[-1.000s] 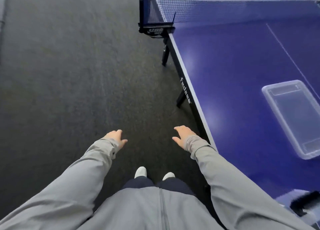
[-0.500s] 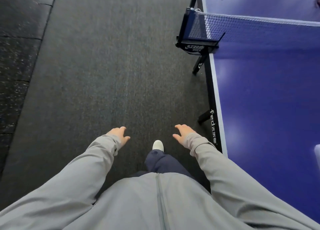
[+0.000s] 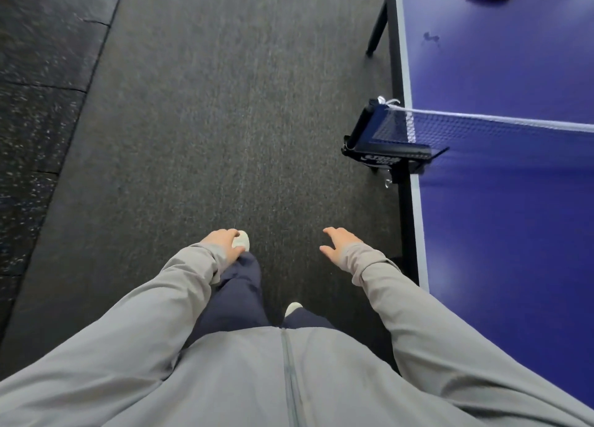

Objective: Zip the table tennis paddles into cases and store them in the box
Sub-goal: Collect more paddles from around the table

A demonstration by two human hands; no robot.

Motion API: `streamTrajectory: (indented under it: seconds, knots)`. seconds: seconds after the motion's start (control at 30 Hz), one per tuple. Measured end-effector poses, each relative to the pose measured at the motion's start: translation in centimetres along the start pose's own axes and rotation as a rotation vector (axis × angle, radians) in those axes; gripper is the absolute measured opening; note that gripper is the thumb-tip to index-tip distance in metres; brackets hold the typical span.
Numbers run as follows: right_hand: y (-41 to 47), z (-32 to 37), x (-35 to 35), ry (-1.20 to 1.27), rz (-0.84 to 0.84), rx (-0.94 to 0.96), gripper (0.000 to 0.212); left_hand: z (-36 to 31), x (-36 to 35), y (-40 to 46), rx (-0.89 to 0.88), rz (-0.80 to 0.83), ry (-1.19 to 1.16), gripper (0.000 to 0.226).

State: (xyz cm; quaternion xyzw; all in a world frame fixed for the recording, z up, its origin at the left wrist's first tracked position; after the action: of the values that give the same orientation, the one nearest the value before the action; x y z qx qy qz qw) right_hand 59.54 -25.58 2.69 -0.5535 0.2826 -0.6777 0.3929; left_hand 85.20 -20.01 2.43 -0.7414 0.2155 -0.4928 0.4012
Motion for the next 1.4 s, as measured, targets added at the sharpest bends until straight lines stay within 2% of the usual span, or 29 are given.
streamTrajectory:
  seconds: [0.37,0.53,0.7,1.03,1.27,1.4]
  knots:
    - [10.7,11.4,13.4,0.050,-0.013,-0.073,0.052,3.7,19.8,13.1,-0.060,-0.006,0.079,0.051]
    - [14.2,14.6,19.7,0.117,-0.060,-0.086,0.052,1.4,27.9,18.2,-0.131,-0.014,0.139,0.052]
    - [18.6,14.8,25.9,0.207,-0.109,-0.128,0.052,-2.8,34.4,23.9,-0.207,-0.010,0.222,0.052]
    - [25.1,7.2,37.7,0.482,-0.211,-0.256,0.050,-17.4,44.5,34.2,-0.334,0.002,0.480,0.053]
    - [24.1,0.3,42.6,0.738,-0.394,-0.398,0.047,-32.9,47.0,37.0,-0.609,0.027,0.656,0.051]
    - [23.5,-4.0,44.6,0.849,-0.506,-0.499,0.047,-43.1,46.7,37.9,-0.846,0.051,0.730,0.049]
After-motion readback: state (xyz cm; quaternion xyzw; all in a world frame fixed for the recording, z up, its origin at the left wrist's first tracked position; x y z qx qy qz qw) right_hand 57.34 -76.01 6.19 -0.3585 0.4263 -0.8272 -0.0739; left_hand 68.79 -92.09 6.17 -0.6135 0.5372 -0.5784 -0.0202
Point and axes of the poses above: each hand's wrist, its own y-axis towards the middle knuckle, its own x-axis out of the back of the hand, z = x × y, the point moved 4 cm from there along y, towards the middle knuckle, and after that the axes turned 7 degrees about z, right-handed, at the moved point
